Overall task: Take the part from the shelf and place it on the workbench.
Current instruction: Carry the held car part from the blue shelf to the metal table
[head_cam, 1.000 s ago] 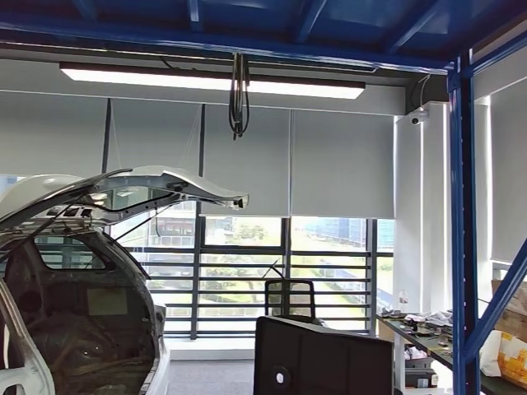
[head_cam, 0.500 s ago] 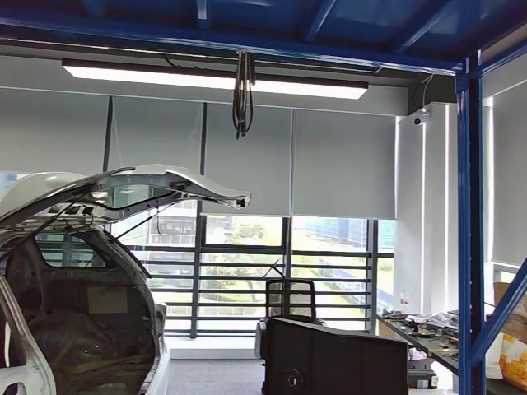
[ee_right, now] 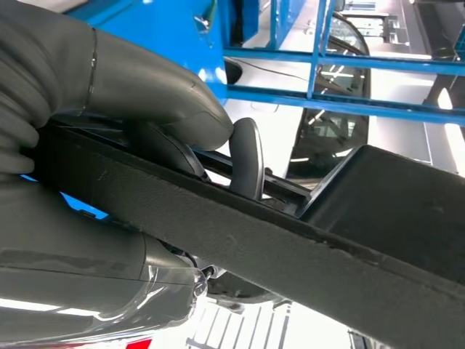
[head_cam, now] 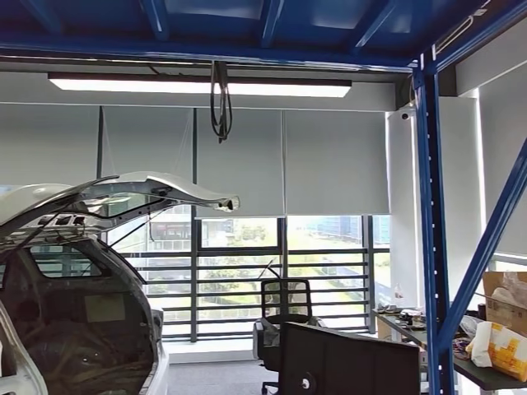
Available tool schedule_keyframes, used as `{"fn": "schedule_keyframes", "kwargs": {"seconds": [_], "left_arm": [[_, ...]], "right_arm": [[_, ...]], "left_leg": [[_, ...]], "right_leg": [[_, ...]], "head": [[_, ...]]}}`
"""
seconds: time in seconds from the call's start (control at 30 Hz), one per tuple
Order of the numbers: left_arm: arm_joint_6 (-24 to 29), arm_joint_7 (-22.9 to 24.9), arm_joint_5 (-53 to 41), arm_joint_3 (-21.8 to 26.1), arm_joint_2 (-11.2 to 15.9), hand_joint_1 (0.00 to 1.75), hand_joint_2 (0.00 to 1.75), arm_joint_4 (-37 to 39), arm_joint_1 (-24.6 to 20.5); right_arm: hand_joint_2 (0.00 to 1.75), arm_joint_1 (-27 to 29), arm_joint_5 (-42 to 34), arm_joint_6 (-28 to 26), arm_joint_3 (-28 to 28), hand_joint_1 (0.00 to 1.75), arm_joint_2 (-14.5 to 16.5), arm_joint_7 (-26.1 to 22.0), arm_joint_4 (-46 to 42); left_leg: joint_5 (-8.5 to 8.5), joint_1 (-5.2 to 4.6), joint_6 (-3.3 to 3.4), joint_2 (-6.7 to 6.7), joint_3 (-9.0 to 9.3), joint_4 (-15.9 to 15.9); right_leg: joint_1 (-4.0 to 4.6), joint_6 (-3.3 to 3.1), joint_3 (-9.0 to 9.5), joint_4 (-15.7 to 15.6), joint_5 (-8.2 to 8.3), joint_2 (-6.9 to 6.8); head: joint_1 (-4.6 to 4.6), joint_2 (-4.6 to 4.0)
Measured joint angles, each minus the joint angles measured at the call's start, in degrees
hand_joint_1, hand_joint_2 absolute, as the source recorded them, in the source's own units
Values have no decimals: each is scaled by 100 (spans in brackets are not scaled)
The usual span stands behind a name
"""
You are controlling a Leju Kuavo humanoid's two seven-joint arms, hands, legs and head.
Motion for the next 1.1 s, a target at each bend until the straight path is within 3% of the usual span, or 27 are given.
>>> {"fn": "schedule_keyframes", "kwargs": {"seconds": [0.03, 0.07, 0.13, 0.2, 0.3, 0.33, 0.4, 0.47, 0.5, 0.53, 0.57, 0.6, 0.67, 0.7, 0.73, 0.8, 0.87, 0.9, 0.97, 1.0, 1.03, 1.07, 1.1], "left_arm": [[1, 5, -1, 0, 0, 0, 175, 0, 2], [2, 10, -2, 0, 1, 0, 175, 0, 2], [3, 16, -3, 0, 8, 0, 175, 0, -9], [5, 16, -6, 0, 13, 0, 175, 0, -27], [13, 13, -12, 1, 15, 0, 175, 0, -16], [16, 12, -14, 1, 18, 0, 175, 0, -15], [19, 4, -20, 2, 25, 0, 175, 0, -25], [19, -3, -28, 2, 28, 0, 175, 0, -29], [19, -3, -32, 1, 28, 0, 175, 0, -27], [19, -4, -37, 1, 28, 0, 175, 0, -26], [19, -5, -40, 1, 28, 0, 175, 0, -27], [19, -7, -46, 0, 28, 0, 175, 0, -28], [20, -14, -60, 0, 25, 0, 175, 0, -30], [20, -17, -69, 0, 23, 0, 175, 0, -31], [20, -21, -75, 0, 21, 0, 175, 0, -32], [19, -27, -83, -1, 23, 0, 175, 0, -28], [21, -34, -87, -1, 27, 0, 175, 0, -22], [26, -37, -89, -2, 29, 0, 175, 0, -21], [34, -39, -91, -2, 31, 0, 175, 0, -22], [37, -39, -92, -2, 31, 0, 175, 0, -21], [37, -39, -93, -2, 31, 0, 175, 0, -21], [37, -39, -95, -2, 32, 0, 175, 0, -22], [39, -39, -96, -2, 35, 0, 175, 0, -24]], "right_arm": [[175, 19, -1, 1, -7, 175, -3, -1, -1], [175, 36, -1, 1, -13, 175, -6, -2, -4], [175, 55, 1, 2, -30, 175, -13, -5, -23], [175, 60, 2, 2, -52, 175, -22, -9, -53], [175, 77, 9, 3, -69, 175, -40, -14, -75], [175, 86, 12, 3, -74, 175, -50, -15, -80], [175, 98, 18, 5, -90, 175, -72, -17, -88], [175, 106, 21, 7, -99, 175, -83, -17, -92], [175, 112, 21, 7, -101, 175, -86, -17, -92], [175, 116, 21, 7, -102, 175, -87, -17, -92], [175, 118, 21, 7, -102, 175, -89, -17, -93], [175, 117, 21, 7, -103, 175, -89, -17, -95], [175, 109, 21, 8, -105, 175, -89, -20, -107], [175, 104, 21, 9, -108, 175, -89, -22, -117], [175, 100, 20, 10, -110, 175, -89, -25, -127], [175, 98, 19, 11, -113, 175, -88, -31, -142], [175, 92, 19, 15, -111, 175, -86, -37, -149], [175, 90, 18, 18, -111, 175, -85, -42, -151], [175, 94, 17, 25, -110, 175, -84, -53, -155], [175, 98, 17, 29, -109, 175, -84, -55, -155], [175, 101, 17, 32, -108, 175, -84, -61, -154], [175, 102, 21, 35, -108, 175, -84, -72, -154], [175, 103, 35, 35, -108, 175, -84, -92, -155]], "left_leg": [[1, 0, 0, 0, 47, 40], [100, 1, 4, 0, 207, -152], [389, 1, 24, -1, 725, -962], [541, -8, 49, -6, 1044, -1528], [624, -34, 130, 0, 1028, -1596], [672, -32, 173, 11, 997, -1599], [781, -22, 252, 38, 897, -1613], [876, -46, 296, 55, 773, -1605], [920, -60, 303, 63, 711, -1601], [964, -73, 307, 69, 651, -1596], [1005, -86, 307, 71, 596, -1592], [1044, -98, 304, 71, 551, -1590], [1113, -115, 283, 67, 492, -1588], [1148, -115, 258, 66, 471, -1589], [1185, -106, 226, 67, 452, -1592], [1252, -83, 153, 64, 415, -1602], [1086, -73, 94, 51, 350, -1500], [860, -66, 69, 44, 284, -1306], [313, -43, 20, 42, 105, -624], [154, -32, -4, 42, 42, -277], [129, -23, -26, 42, 39, -55], [231, -11, -45, 42, 120, -18], [406, 3, -61, 42, 298, -195]], "right_leg": [[5, 2, -37, 1, 31, 0], [5, 11, -70, 2, 62, 3], [8, 53, -121, 12, 119, 15], [23, 118, -160, 33, 177, 23], [8, 233, -193, 30, 265, 30], [-3, 266, -214, 63, 212, 32], [-17, 314, -333, 410, -167, 35], [-16, 344, -501, 1124, -699, 32], [-16, 350, -539, 1434, -853, 32], [-14, 350, -494, 1577, -887, 32], [-12, 338, -336, 1485, -808, 32], [-4, 310, -79, 1180, -672, 32], [33, 213, 524, 296, -473, 35], [59, 171, 722, -35, -447, 36], [83, 137, 824, -229, -450, 38], [102, 85, 823, -335, -402, 35], [81, 9, 748, -380, -287, 7], [65, -23, 689, -399, -223, -9], [65, -51, 539, -384, -118, -27], [64, -46, 457, -372, -65, -33], [62, -37, 374, -355, -14, -39], [58, -22, 286, -329, 33, -42], [50, -1, 199, -291, 71, -43]], "head": [[0, 0], [0, 0], [-1, 0], [-2, 0], [-2, 0], [-2, 0], [-2, 0], [-2, 0], [-2, 0], [-2, 0], [-2, 0], [-2, 0], [-1, 0], [-1, 0], [-1, 0], [-2, 0], [-1, 1], [-1, 1], [-1, 1], [-1, 0], [-1, 0], [-1, 0], [-1, 0]]}}
